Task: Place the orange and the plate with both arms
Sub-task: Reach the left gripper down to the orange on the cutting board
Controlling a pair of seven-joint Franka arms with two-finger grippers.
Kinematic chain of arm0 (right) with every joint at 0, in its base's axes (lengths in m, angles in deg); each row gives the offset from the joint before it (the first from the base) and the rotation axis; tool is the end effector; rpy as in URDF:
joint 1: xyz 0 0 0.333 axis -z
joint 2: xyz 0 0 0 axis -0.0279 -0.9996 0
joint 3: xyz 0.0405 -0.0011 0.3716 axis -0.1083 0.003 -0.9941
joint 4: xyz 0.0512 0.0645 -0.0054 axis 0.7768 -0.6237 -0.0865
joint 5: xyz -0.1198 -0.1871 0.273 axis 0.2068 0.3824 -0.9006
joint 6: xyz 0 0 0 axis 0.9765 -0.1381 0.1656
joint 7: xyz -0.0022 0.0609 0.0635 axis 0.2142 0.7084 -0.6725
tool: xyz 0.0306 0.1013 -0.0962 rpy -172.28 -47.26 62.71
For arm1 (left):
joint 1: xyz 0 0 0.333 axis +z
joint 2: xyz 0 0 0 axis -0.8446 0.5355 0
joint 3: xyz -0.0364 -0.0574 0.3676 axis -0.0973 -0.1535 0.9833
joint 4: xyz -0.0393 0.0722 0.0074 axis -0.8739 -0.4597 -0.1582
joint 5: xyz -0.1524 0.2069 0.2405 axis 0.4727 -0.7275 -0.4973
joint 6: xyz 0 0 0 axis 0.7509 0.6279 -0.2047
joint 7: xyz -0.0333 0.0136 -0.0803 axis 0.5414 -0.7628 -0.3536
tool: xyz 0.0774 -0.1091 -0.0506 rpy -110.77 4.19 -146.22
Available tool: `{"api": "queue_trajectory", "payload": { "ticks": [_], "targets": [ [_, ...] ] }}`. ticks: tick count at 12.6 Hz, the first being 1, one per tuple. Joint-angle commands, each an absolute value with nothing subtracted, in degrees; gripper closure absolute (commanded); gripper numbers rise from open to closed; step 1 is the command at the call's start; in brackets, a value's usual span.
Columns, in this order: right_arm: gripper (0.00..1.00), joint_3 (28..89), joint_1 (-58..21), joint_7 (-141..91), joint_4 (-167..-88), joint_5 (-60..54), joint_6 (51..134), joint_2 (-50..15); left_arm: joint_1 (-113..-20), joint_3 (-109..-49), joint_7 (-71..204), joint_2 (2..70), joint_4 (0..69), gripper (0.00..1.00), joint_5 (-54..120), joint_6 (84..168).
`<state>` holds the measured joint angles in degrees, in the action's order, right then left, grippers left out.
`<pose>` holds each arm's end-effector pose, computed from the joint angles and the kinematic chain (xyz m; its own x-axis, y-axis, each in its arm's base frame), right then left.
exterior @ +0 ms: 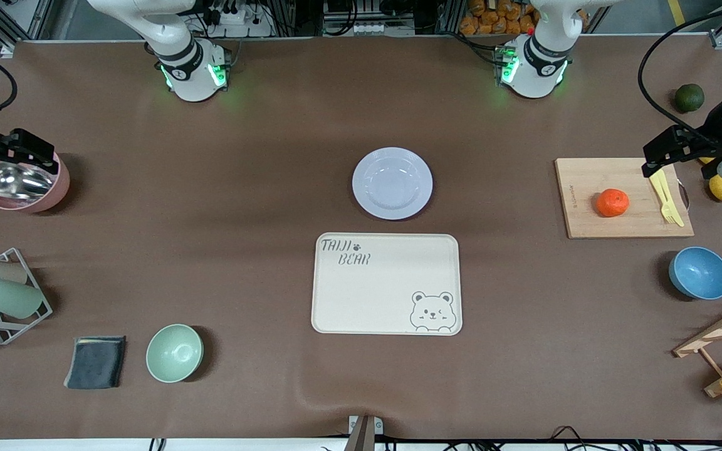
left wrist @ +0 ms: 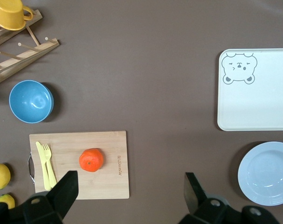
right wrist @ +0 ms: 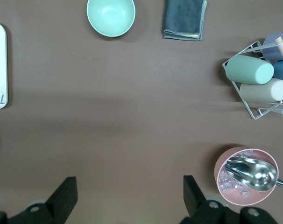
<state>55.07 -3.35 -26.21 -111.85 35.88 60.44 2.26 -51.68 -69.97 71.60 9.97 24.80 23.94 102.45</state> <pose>0.5245 -0.0074 0.6543 0.9932 0.0984 -0.0619 0.1004 -0.9945 0.0312 0.5168 -0.0314 0.6576 0.9970 -0.0387 0.0669 -0.0385 -0.9992 -0.0037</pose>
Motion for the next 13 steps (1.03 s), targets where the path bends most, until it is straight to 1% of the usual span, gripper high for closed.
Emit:
{"api": "queue_trajectory", "payload": {
  "ticks": [1, 7, 10, 13],
  "targets": [
    [0.00, 54.50, -2.48, -25.54, -111.68, 34.22, 60.28, 2.88, -51.47, -69.85, 72.35, 9.07, 24.43, 0.00, 23.81, 101.99],
    [0.00, 54.50, -2.57, -25.28, -112.04, 34.04, 59.84, 2.61, -50.86, -69.50, 72.61, 10.38, 23.20, 0.00, 23.81, 99.97],
    [0.00, 54.50, -2.66, -25.28, -112.30, 34.04, 59.49, 2.26, -49.89, -69.50, 71.91, 11.17, 26.61, 0.00, 23.98, 98.57],
    [0.00, 54.32, -3.01, -25.28, -112.56, 33.69, 59.05, 1.83, -49.28, -69.41, 71.73, 11.61, 31.97, 0.00, 23.81, 99.44]
  ]
}}
